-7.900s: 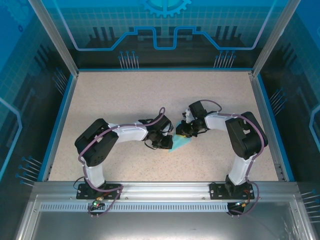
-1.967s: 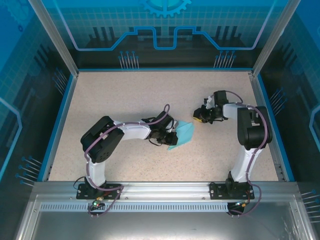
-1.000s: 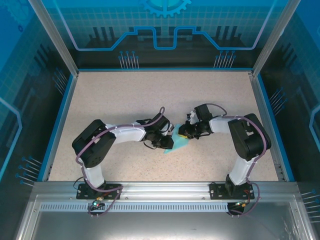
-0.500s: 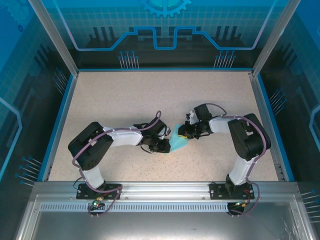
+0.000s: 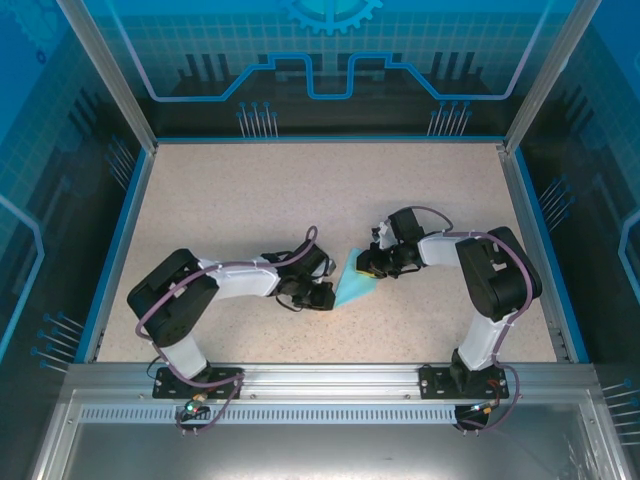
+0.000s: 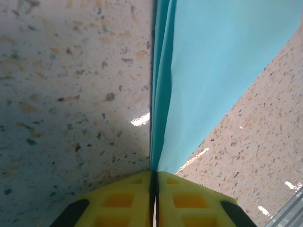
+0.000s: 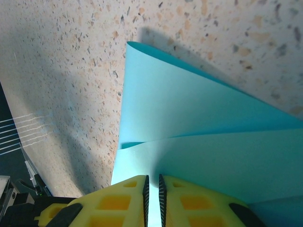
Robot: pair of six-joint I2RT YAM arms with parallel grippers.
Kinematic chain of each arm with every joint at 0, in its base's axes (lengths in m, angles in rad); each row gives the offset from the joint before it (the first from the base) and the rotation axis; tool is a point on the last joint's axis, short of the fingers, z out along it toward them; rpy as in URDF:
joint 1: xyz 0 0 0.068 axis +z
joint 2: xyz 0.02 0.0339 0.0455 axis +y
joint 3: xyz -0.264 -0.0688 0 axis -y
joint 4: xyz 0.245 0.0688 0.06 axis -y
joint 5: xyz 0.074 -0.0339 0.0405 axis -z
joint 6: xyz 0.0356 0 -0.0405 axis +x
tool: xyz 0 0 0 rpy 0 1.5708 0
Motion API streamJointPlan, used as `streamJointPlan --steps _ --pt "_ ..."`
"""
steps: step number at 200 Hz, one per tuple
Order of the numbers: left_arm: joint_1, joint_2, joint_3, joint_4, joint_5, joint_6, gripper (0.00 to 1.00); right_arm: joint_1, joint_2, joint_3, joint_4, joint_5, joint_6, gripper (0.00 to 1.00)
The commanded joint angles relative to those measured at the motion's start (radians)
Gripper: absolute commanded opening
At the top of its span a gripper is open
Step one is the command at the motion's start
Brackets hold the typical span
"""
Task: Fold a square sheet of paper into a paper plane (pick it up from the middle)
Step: Fourth fold the wing at the center of the table.
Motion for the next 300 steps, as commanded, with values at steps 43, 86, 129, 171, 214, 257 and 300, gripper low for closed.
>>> streamJointPlan --steps 43,86,129,171,214,257,300 --pt "-0.076 0.041 0.047 -0.327 -0.219 0.028 0.10 -0.018 0.031 -0.031 -0.095 0.109 -0.030 0.17" --pt "-0.130 0.127 0.122 -0.423 -0.324 0.026 0.10 -0.019 0.031 -0.030 -0.100 0.111 -0.038 0.17" --pt "-0.149 0.181 0.182 -0.525 -0.416 0.028 0.09 -0.018 0.028 -0.028 -0.106 0.117 -0.046 0.17" --pt "-0.174 0.255 0.206 -0.564 -0.433 0.018 0.08 -0.019 0.035 -0.029 -0.098 0.109 -0.048 0.17" --pt "-0.200 0.253 0.236 -0.578 -0.407 0.055 0.06 -0.039 0.035 -0.018 -0.087 0.076 -0.055 0.17" --pt "-0.200 0.186 0.283 -0.536 -0.314 0.093 0.09 -0.055 -0.030 0.011 -0.094 0.030 -0.078 0.22" --pt "-0.195 0.154 0.329 -0.491 -0.262 0.088 0.13 -0.087 -0.116 0.028 -0.158 0.017 -0.104 0.26"
